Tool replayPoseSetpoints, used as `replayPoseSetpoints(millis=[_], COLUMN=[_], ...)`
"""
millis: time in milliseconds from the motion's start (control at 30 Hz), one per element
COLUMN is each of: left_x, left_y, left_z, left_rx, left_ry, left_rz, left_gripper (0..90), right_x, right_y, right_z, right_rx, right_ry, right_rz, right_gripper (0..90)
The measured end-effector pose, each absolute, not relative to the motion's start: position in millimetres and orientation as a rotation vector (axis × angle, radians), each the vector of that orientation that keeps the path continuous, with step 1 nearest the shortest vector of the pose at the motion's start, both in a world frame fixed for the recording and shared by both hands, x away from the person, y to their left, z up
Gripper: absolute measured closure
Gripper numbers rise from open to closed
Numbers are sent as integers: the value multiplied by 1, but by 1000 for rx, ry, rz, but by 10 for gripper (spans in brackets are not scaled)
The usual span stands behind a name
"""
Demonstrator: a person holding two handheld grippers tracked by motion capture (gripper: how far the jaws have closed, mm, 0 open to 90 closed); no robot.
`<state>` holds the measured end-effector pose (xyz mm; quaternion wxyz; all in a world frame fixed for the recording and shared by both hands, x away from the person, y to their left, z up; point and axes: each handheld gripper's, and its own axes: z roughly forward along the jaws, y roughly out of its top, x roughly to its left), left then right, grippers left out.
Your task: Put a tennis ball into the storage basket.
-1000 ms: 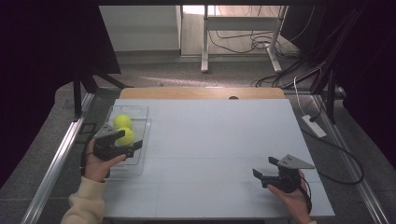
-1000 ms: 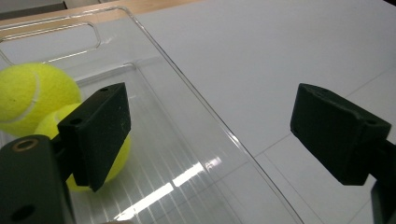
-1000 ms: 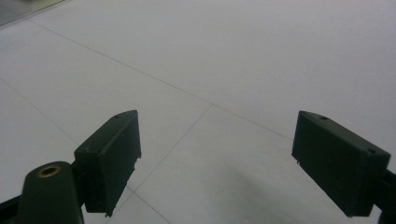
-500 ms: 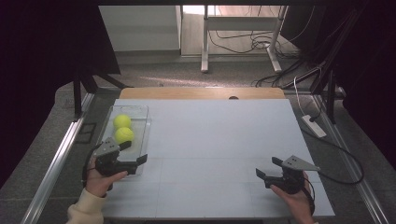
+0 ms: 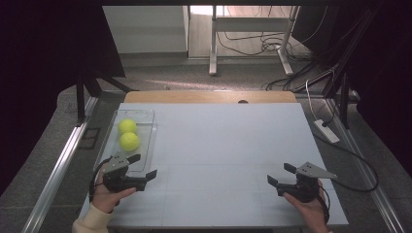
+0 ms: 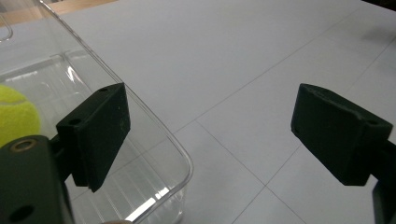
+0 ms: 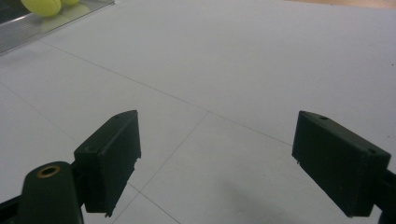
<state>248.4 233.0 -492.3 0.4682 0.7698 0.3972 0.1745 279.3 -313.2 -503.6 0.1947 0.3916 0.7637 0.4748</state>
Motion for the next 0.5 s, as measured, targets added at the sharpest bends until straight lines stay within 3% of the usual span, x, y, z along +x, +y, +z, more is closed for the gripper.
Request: replayPoseSetpoints(millis=[500], left_x=[250], left_y=[231], left_z=[-492], left_rx=[1891], left_ry=[967], left_rz=[425], left_gripper=[127], right_x=[281], right_y=[-312], right_z=[-504], right_rx=[1094], right_ry=[2151], right_rz=[1335], right_gripper=[149])
